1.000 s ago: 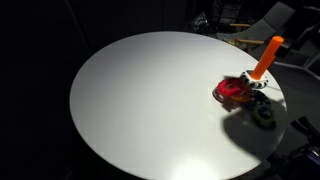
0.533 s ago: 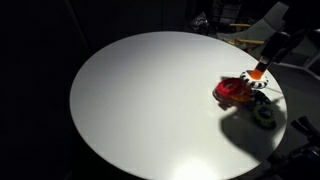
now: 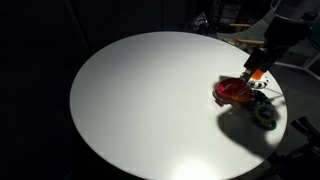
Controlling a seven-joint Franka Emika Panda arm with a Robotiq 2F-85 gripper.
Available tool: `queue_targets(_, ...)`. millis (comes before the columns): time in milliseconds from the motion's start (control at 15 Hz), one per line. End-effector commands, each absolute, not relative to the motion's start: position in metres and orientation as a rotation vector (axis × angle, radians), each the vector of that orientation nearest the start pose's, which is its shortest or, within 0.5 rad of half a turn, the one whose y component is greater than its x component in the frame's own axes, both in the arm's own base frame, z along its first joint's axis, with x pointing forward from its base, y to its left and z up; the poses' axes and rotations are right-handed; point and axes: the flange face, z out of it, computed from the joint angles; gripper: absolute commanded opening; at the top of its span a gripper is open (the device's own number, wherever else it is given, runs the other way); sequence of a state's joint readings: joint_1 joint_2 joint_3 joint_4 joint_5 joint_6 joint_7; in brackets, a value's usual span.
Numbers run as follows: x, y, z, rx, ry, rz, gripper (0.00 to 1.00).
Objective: Pick up the red ring and put it on the ring holder
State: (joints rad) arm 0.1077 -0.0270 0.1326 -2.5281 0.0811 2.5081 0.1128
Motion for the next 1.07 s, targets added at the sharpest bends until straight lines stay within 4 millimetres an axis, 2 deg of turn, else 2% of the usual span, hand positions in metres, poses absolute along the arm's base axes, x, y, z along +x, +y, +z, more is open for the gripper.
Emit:
queue_targets(0,0.462,0.104,0.278,-3.099,-0.031,-0.014,1.0)
queue_targets(400,0.475,0.097,0.265,-3.087,0.024,-0.025,1.0)
queue_targets(1000,0.477,0.096,0.248,-3.088,0.039,-0.022,1.0)
